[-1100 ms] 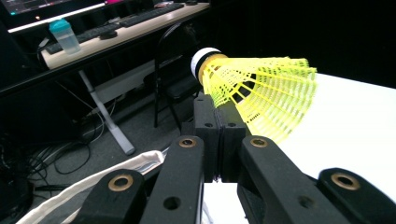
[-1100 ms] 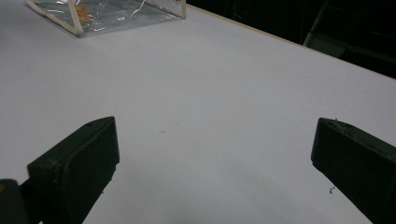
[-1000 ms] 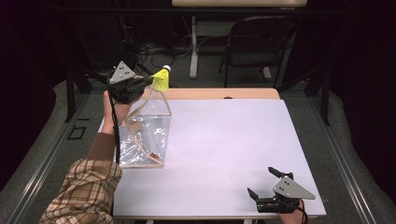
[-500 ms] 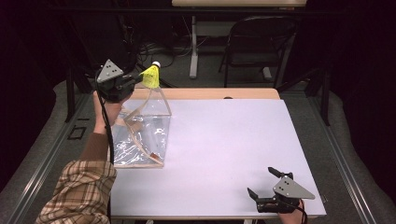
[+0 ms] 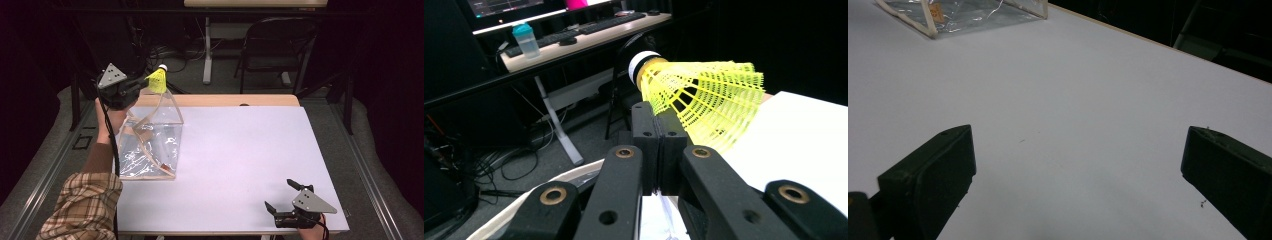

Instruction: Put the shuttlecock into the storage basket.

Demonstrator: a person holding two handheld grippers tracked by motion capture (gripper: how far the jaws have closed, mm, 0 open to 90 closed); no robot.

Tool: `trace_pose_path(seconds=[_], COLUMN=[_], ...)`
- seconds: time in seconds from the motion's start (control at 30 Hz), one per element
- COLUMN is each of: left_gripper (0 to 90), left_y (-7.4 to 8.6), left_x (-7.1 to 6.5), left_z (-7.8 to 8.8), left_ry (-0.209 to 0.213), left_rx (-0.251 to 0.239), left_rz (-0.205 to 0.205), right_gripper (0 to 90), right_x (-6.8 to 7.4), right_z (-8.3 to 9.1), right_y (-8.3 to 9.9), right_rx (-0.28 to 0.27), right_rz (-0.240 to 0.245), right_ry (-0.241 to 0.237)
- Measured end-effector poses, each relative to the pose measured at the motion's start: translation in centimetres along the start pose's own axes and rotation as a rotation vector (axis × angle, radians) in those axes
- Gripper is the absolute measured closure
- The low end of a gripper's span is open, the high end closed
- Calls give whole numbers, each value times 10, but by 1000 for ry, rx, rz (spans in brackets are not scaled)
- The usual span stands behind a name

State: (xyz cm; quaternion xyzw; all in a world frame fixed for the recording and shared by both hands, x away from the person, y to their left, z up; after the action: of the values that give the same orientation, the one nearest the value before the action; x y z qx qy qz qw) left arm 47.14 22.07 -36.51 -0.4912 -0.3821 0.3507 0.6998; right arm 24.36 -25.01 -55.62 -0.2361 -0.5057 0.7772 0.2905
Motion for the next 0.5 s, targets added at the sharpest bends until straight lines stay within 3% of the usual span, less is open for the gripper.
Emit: trace_pose_path(seconds=[0.5], left_gripper=[895], left_y=[2], left_x=[9], left_z=[9], left_ry=[-25], left_rx=[3], left_rz=[5], right_gripper=[7], right_x=[0], right_z=[0], right_y=[0], right_rx=[0], right_rz=[1], right_ry=[3])
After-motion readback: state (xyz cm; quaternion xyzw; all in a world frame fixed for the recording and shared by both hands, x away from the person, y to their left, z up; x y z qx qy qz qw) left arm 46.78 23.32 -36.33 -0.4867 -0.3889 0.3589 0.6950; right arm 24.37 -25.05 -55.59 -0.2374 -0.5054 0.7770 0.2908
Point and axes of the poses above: each handheld gripper's, and its own axes: z roughly backward along the jaws, y roughly out of its underside, x roughly to its left, the point moved 3 cm from there along -z, roughly forward along the jaws, and after that the axes turned 9 degrees about -y, right-handed, at the moved point
